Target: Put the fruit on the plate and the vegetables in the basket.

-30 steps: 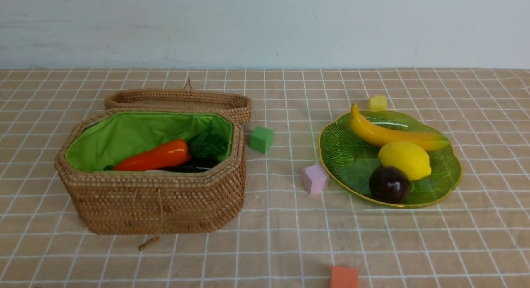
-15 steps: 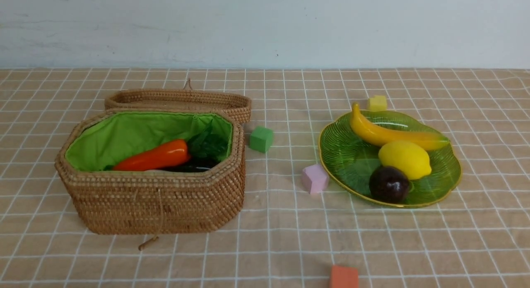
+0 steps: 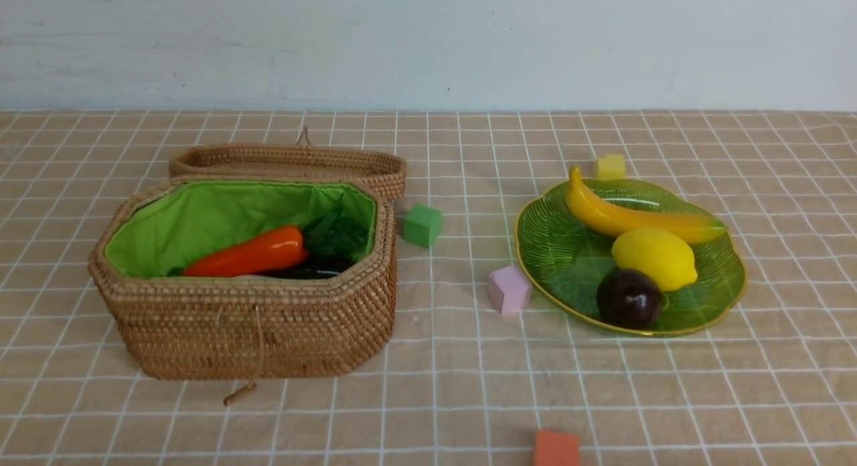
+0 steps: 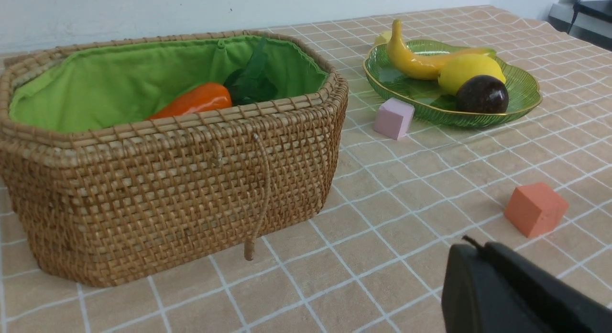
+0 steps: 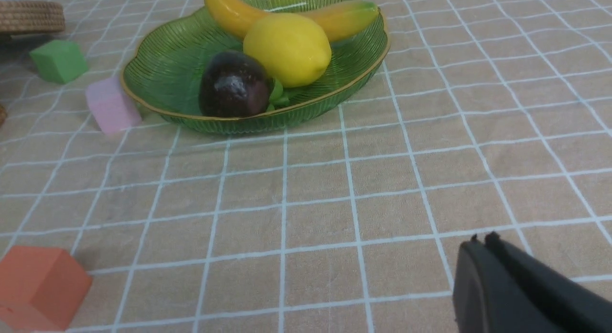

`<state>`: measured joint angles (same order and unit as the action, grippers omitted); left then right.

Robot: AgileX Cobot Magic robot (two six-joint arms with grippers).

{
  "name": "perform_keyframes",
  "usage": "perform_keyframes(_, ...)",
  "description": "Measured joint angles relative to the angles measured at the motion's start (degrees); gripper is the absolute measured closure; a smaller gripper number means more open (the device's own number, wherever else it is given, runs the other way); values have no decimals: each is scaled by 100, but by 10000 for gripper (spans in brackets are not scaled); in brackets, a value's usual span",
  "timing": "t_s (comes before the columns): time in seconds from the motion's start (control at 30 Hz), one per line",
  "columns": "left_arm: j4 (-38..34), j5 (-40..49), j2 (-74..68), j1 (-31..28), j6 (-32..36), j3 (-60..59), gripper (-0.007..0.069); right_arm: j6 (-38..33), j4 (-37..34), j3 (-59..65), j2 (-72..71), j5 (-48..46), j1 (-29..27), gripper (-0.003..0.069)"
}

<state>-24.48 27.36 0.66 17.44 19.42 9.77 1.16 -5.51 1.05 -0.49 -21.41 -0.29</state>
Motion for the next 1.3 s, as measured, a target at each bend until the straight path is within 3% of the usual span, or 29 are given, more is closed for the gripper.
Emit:
perform_keyframes(0.77, 0, 20, 0, 0, 0, -5, 617, 7, 0, -11, -6, -26, 0, 653)
perform_keyframes(0.93, 231, -354, 0, -83, -101, -141, 618, 18, 0, -11, -6, -26, 0, 650)
perform_keyframes(1.03, 922, -1389, 0, -658, -1093, -449, 637, 18, 0, -11, -6, -26, 0, 646)
perform_keyframes(1.13, 1589, -1890, 0, -1093, -2144, -860, 637, 18, 0, -11, -6, -26, 0, 644)
perform_keyframes(1.23, 1880, -1737, 0, -1192, -2867, -1085, 637, 18, 0, -11, -6, -26, 0, 643)
perform_keyframes(1.3, 2154, -1058, 0, -1197, -3594, -1129, 637, 18, -5, -11, -6, -26, 0, 640)
